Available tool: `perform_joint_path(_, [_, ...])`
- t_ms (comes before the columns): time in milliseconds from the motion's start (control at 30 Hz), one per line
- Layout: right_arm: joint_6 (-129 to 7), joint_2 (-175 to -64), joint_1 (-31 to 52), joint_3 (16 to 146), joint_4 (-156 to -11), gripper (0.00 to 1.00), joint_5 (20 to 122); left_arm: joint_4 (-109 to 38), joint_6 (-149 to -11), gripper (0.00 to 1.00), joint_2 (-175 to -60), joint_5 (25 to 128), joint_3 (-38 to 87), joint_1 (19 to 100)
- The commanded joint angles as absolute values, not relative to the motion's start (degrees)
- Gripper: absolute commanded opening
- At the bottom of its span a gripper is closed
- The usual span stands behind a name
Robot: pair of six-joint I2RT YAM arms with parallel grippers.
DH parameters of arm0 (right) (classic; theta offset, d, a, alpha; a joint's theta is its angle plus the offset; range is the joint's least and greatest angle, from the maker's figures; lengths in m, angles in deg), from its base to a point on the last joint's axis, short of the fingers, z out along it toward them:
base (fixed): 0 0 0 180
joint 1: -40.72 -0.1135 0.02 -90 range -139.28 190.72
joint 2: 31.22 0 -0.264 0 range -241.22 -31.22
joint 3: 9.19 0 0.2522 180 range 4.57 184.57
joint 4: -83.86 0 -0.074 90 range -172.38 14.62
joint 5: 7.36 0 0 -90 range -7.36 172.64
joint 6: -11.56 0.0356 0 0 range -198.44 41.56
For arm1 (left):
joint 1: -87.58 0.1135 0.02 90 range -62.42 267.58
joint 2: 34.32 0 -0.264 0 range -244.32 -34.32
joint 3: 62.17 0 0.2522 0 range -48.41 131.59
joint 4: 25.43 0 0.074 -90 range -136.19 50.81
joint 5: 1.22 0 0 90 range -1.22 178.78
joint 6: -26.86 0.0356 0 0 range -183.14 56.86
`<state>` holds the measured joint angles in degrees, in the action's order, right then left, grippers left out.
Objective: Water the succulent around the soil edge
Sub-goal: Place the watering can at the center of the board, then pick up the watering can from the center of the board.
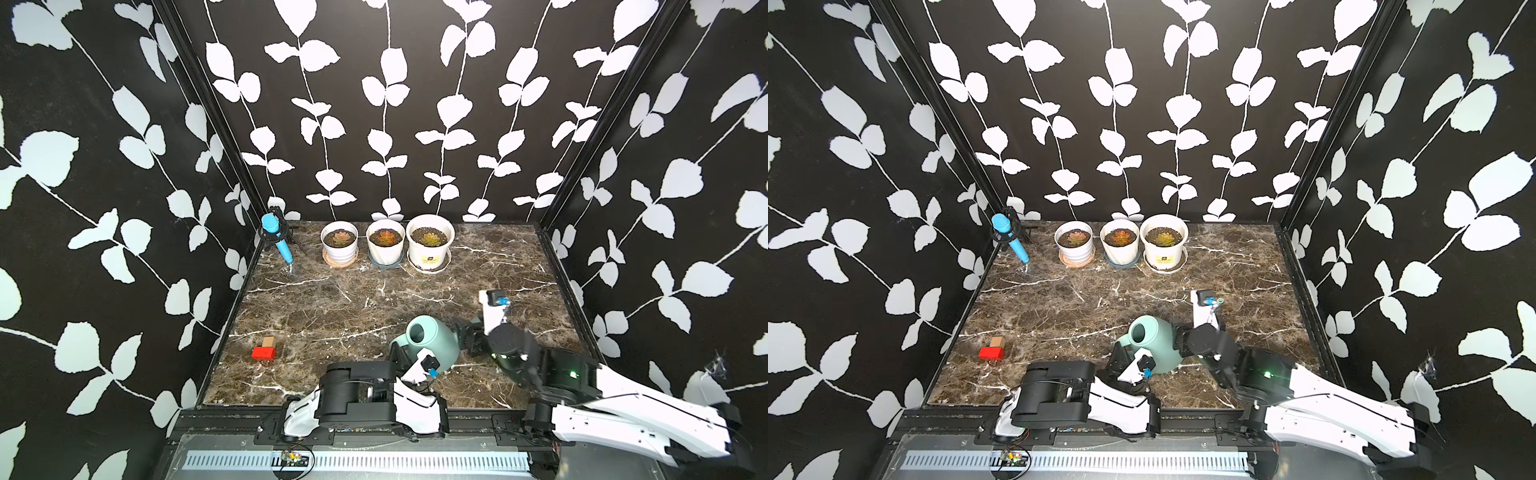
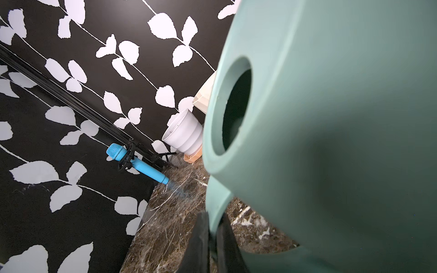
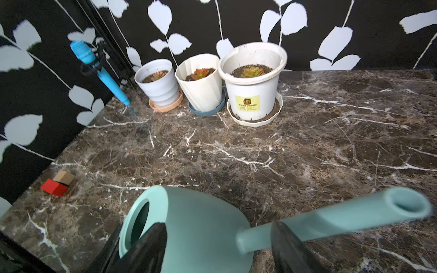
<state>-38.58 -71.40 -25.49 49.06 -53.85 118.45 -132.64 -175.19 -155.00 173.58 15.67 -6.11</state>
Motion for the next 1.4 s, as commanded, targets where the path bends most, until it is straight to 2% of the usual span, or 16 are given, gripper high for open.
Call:
perform_joint_path(0, [-33.87,-66.58,-24.33,43.45,-53.08,0.72,120.05,-142.58,-174.37,0.14,-154.16,171.84,16.05,-6.51])
perform_joint_path(133, [-31.35,-64.68,-23.24,39.86,-52.79,0.71,119.45,-142.48,-171.93,0.24,-153.84,172.18,17.08,-7.29])
perform_joint_path(233, [-30.15,-65.3,-22.75,39.82,-52.1,0.71,119.61,-142.56,-169.16,0.42,-153.63,172.93,18.62,-7.92])
perform_joint_path(300, [-29.8,-65.42,-22.63,39.49,-52.66,0.71,119.46,-142.57,-168.4,0.43,-153.01,173.12,18.99,-8.12])
perform_joint_path(333, [-29.75,-65.48,-22.58,39.43,-52.83,0.7,119.34,-142.55,-168.09,0.54,-152.55,173.16,19.05,-8.18])
perform_joint_path(367, [-29.67,-65.5,-22.6,39.38,-52.78,0.7,119.36,-142.58,-167.75,0.57,-151.96,173.2,19.18,-8.22])
perform_joint_path(400, [-29.66,-65.58,-22.56,39.42,-52.72,0.7,119.38,-142.52,-167.2,0.83,-151.25,173.07,19.42,-8.3])
perform_joint_path(433, [-29.66,-65.58,-22.53,39.53,-52.43,0.7,119.39,-142.54,-166.48,0.85,-150.36,173.0,19.84,-8.44])
perform_joint_path(467, [-29.7,-65.45,-22.43,39.67,-52.25,0.7,119.58,-142.54,-165.58,0.99,-149.27,172.98,20.36,-8.53])
perform_joint_path(800, [-32.48,-65.96,-19.86,43.34,-47.23,0.74,117.55,-142.49,-159.09,0.99,-131.69,173.38,24.18,-13.73])
perform_joint_path(1100, [-32.74,-66.65,-17.55,45.42,-43.51,0.74,109.78,-136.34,-156.34,0.98,-104.97,180.99,26.59,-28.31])
perform_joint_path(1167, [-32.62,-64.83,-17.06,44.62,-44.59,0.74,108.08,-126.45,-148.31,0.98,-98.89,182.08,24.61,-31.91])
perform_joint_path(1233, [-32.3,-63.64,-16.83,44.39,-44.67,0.74,107.48,-109.97,-129.82,0.98,-93.94,180.49,22.54,-33.52])
perform_joint_path(1300, [-32.58,-63.52,-16.75,44.68,-44.34,0.74,106.83,-74.52,-95.16,0.98,-89.52,176.32,15.62,-32.98])
perform_joint_path(1333, [-32.97,-63.93,-16.76,44.85,-44.09,0.73,106.42,-54.11,-75.59,0.97,-87.85,166.75,10.07,-31.25])
perform_joint_path(1367, [-33.31,-64.44,-16.72,45.19,-43.61,0.73,106.21,-40.95,-68.47,0.96,-87.26,159.26,7.09,-29.35])
